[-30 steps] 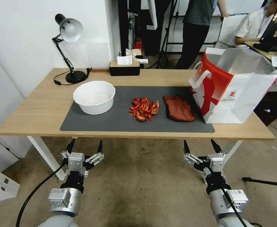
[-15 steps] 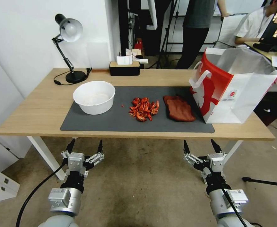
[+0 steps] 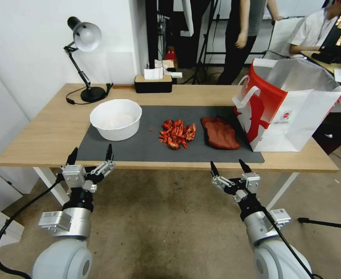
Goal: Sweep shrimp from table into container with towel, then put container into takeout bag.
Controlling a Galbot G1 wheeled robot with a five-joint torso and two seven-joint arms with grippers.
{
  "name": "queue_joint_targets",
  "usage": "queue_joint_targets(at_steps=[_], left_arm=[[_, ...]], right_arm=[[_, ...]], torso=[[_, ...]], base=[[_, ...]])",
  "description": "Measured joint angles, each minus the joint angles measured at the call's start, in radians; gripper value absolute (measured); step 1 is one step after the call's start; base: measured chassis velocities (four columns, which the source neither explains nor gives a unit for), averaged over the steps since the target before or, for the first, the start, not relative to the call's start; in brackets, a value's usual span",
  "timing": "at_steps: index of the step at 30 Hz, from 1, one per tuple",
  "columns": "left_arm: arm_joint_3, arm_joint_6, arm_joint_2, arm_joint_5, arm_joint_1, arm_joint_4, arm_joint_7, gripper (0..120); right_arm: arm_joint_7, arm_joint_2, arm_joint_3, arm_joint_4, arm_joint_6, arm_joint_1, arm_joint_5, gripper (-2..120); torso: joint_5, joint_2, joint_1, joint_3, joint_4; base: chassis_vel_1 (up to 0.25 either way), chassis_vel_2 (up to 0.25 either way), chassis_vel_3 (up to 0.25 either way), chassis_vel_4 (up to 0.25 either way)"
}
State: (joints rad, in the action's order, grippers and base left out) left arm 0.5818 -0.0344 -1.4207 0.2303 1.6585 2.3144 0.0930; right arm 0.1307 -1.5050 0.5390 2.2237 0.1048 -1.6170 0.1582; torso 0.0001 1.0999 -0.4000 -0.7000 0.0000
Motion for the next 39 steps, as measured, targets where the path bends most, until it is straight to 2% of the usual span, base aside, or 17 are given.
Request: queue_joint_targets(at_steps=[11, 16, 17, 18, 19, 22, 23, 26, 27, 29, 31, 33, 34, 35, 36, 38, 39], left_arm=[[-0.001, -0.007, 0.025, -0.022, 0.001, -0.036, -0.042, 100], [0.019, -0.001, 0.091, -0.013, -0.041, -0.059, -0.068, 100], [0.030, 0.009, 0.126, -0.002, -0.063, -0.066, -0.078, 100], [0.044, 0.038, 0.203, 0.026, -0.111, -0.081, -0.102, 100], [0.044, 0.038, 0.203, 0.026, -0.111, -0.081, -0.102, 100], [0.037, 0.077, 0.472, 0.113, -0.292, -0.182, -0.182, 100], [0.037, 0.077, 0.472, 0.113, -0.292, -0.182, -0.182, 100], [-0.030, 0.068, 0.725, 0.178, -0.477, -0.318, -0.301, 100], [-0.030, 0.068, 0.725, 0.178, -0.477, -0.318, -0.301, 100], [-0.094, 0.062, 0.842, 0.218, -0.587, -0.394, -0.406, 100], [-0.122, 0.061, 0.878, 0.224, -0.629, -0.418, -0.456, 100], [-0.230, 0.043, 0.953, 0.210, -0.762, -0.480, -0.596, 100], [-0.230, 0.043, 0.953, 0.210, -0.762, -0.480, -0.596, 100], [-0.311, 0.024, 0.980, 0.177, -0.852, -0.519, -0.679, 100], [-0.311, 0.024, 0.980, 0.177, -0.852, -0.519, -0.679, 100], [-0.453, -0.003, 0.992, 0.119, -0.991, -0.579, -0.777, 100], [-0.453, -0.003, 0.992, 0.119, -0.991, -0.579, -0.777, 100]], right_arm=[[-0.014, -0.007, 0.016, -0.008, -0.030, 0.002, 0.015, 100], [-0.012, 0.000, 0.022, -0.004, -0.036, 0.000, 0.015, 100], [-0.011, 0.002, 0.023, -0.004, -0.037, 0.000, 0.015, 100], [-0.009, 0.006, 0.023, -0.005, -0.039, 0.002, 0.015, 100], [-0.009, 0.006, 0.023, -0.005, -0.039, 0.002, 0.015, 100], [-0.007, 0.005, 0.016, -0.010, -0.047, 0.007, 0.015, 100], [-0.007, 0.005, 0.016, -0.010, -0.047, 0.007, 0.015, 100], [-0.006, 0.004, 0.015, -0.011, -0.057, 0.005, 0.014, 100], [-0.006, 0.004, 0.015, -0.011, -0.057, 0.005, 0.014, 100], [-0.006, 0.006, 0.011, -0.016, -0.061, 0.008, 0.014, 100], [-0.006, 0.008, 0.007, -0.017, -0.062, 0.011, 0.014, 100], [-0.004, 0.007, 0.004, -0.020, -0.066, 0.008, 0.012, 100], [-0.004, 0.007, 0.004, -0.020, -0.066, 0.008, 0.012, 100], [-0.003, 0.005, 0.003, -0.020, -0.069, 0.005, 0.010, 100], [-0.003, 0.005, 0.003, -0.020, -0.069, 0.005, 0.010, 100], [-0.002, 0.003, 0.004, -0.019, -0.070, 0.003, 0.007, 100], [-0.002, 0.003, 0.004, -0.019, -0.070, 0.003, 0.007, 100]], torso=[[-0.0003, 0.000, 0.000, 0.000, 0.0000], [-0.0004, 0.000, 0.000, 0.000, 0.0000], [-0.0005, 0.000, 0.000, 0.000, 0.0001], [-0.0005, 0.000, 0.000, 0.000, 0.0002], [-0.0005, 0.000, 0.000, 0.000, 0.0002], [-0.0011, 0.000, 0.000, 0.000, 0.0000], [-0.0011, 0.000, 0.000, 0.000, 0.0000], [-0.0001, 0.000, 0.000, 0.000, -0.0002], [-0.0001, 0.000, 0.000, 0.000, -0.0002], [-0.0007, 0.000, 0.000, 0.000, -0.0007], [0.0000, 0.000, 0.000, 0.000, 0.0004], [-0.0006, 0.000, 0.000, 0.000, 0.0002], [-0.0006, 0.000, 0.000, 0.000, 0.0002], [0.0000, 0.000, 0.000, 0.000, -0.0001], [0.0000, 0.000, 0.000, 0.000, -0.0001], [-0.0003, 0.000, 0.000, 0.000, 0.0002], [-0.0003, 0.000, 0.000, 0.000, 0.0002]], base=[[0.000, 0.000, 0.000, 0.000], [0.000, 0.000, 0.000, 0.000], [0.000, 0.000, 0.000, 0.000], [0.000, 0.000, 0.000, 0.000], [0.000, 0.000, 0.000, 0.000], [0.000, 0.000, 0.000, 0.000], [0.000, 0.000, 0.000, 0.000], [0.000, 0.000, 0.000, 0.000], [0.000, 0.000, 0.000, 0.000], [0.000, 0.000, 0.000, 0.000], [0.000, 0.000, 0.000, 0.000], [0.000, 0.000, 0.000, 0.000], [0.000, 0.000, 0.000, 0.000], [0.000, 0.000, 0.000, 0.000], [0.000, 0.000, 0.000, 0.000], [0.000, 0.000, 0.000, 0.000], [0.000, 0.000, 0.000, 0.000]])
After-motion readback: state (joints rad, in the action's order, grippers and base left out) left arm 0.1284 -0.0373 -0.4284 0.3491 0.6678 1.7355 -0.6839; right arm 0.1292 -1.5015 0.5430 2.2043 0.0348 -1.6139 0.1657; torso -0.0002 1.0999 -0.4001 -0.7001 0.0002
